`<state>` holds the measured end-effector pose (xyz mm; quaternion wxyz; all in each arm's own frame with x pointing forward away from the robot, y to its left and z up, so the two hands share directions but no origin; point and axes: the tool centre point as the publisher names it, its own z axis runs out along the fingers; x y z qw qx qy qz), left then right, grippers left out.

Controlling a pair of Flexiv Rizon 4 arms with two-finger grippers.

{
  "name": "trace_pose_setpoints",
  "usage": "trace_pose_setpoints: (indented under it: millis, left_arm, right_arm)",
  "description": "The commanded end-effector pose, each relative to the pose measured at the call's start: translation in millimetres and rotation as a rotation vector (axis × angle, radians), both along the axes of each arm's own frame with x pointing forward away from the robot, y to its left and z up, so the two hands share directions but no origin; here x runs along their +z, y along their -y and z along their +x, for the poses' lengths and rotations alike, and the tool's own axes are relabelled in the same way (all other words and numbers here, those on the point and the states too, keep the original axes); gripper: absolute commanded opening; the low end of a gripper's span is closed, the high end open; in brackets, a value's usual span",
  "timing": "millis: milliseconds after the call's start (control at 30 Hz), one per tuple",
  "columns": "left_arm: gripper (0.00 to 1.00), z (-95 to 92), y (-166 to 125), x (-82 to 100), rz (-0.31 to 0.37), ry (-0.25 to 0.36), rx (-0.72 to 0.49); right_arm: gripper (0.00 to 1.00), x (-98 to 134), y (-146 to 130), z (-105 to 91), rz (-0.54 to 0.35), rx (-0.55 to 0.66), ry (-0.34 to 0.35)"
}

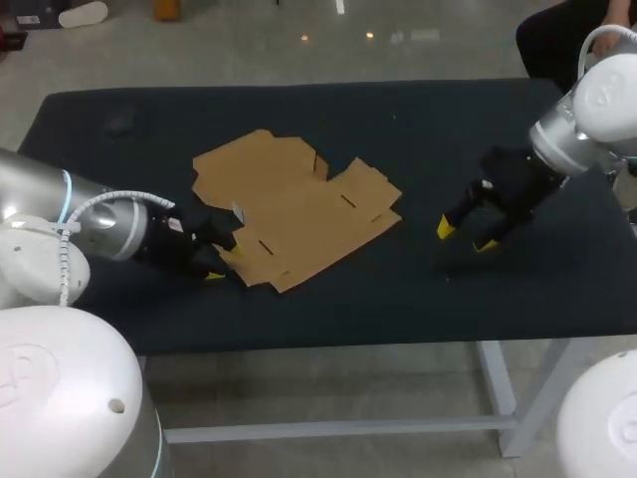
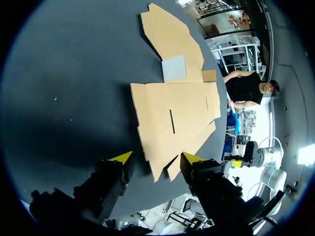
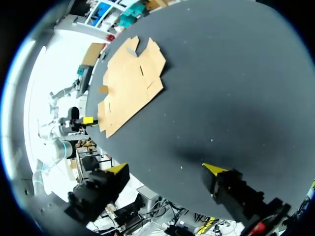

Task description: Assemble the packaging by folding the flat box into shape, placing the metal phone stand inside, and closing the box properly

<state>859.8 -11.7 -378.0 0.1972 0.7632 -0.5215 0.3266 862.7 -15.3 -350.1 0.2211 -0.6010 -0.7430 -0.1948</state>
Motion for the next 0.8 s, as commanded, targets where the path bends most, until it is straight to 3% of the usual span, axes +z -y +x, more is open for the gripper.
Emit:
trace_pose_setpoints:
  millis: [33,400,433,500,533,567,800]
  left_arm:
    - [0.6,6.3,1,-5.8,-0.005,-0.004,-0.001]
    - [0.48,25.3,-3,-20.1,-0.067,-0.012,0.0]
    - [0.44,27.0,-2,-20.3,-0.07,-0.012,-0.001]
    - [0.2,30.8,-2,-20.9,-0.074,-0.015,-0.006]
    - [0.04,32.6,-2,-21.2,-0.079,-0.018,-0.01]
    - [0.0,33.7,-2,-21.4,-0.08,-0.019,-0.013]
    - [0.0,36.7,-4,-20.7,-0.088,-0.023,-0.033]
  right_arm:
    - [1.0,1,1,0.7,0.005,0.004,-0.004]
    - [1.0,1,1,0.7,0.005,0.004,-0.004]
    - [1.0,1,1,0.7,0.005,0.004,-0.004]
    - [1.0,1,1,0.7,0.005,0.004,-0.004]
    - [1.0,1,1,0.7,0.005,0.004,-0.004]
    - [1.0,1,1,0.7,0.005,0.004,-0.004]
    - [1.0,1,1,0.7,0.005,0.004,-0.004]
